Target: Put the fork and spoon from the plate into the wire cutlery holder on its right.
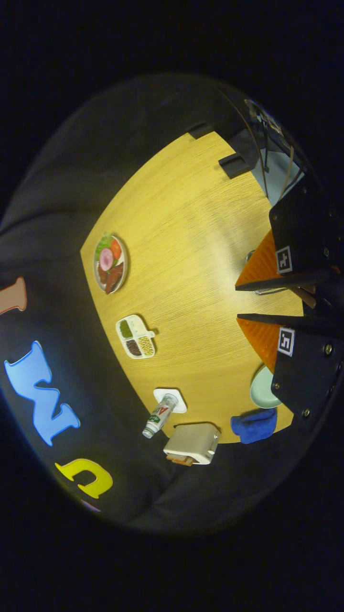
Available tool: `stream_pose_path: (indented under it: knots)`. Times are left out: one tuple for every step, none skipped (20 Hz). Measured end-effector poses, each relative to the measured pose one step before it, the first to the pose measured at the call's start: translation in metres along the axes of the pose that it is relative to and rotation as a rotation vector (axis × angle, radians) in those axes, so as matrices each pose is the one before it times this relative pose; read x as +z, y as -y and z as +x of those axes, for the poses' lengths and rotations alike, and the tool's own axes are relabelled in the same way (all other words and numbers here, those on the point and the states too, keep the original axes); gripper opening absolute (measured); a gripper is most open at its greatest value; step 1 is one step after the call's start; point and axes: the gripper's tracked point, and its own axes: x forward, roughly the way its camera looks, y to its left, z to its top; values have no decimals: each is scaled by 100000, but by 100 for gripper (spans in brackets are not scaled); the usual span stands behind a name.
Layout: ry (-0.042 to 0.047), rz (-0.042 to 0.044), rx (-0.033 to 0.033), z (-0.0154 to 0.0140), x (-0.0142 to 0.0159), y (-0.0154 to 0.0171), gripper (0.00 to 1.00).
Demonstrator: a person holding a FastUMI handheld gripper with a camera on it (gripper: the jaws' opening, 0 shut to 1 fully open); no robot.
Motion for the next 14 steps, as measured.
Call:
stream_pose_path:
  knots:
    - [7084,-1742,-156,-486,1382,-327,27]
    - [7369,-1582,54,-398,1502,-433,27]
    - [7336,-1255,91,-654,1704,302,27]
    - [6817,-954,448,-596,1547,-702,27]
    - [6253,-972,190,-618,1419,-585,27]
    - [5766,-893,286,-601,1314,-471,27]
    - [5564,-783,81,-554,1366,-478,27]
    - [5929,-1098,139,-461,1414,-478,27]
    - [5926,-1691,-81,-511,1464,-489,27]
    - [5523,-2141,-423,-419,1670,-193,27]
    - [4572,-3005,24,-602,1657,-295,26]
    - [4438,-2927,182,-862,1395,-43,26]
    - [3928,-2766,320,-529,1285,-211,26]
    - [3482,-1654,383,-469,1105,-383,27]
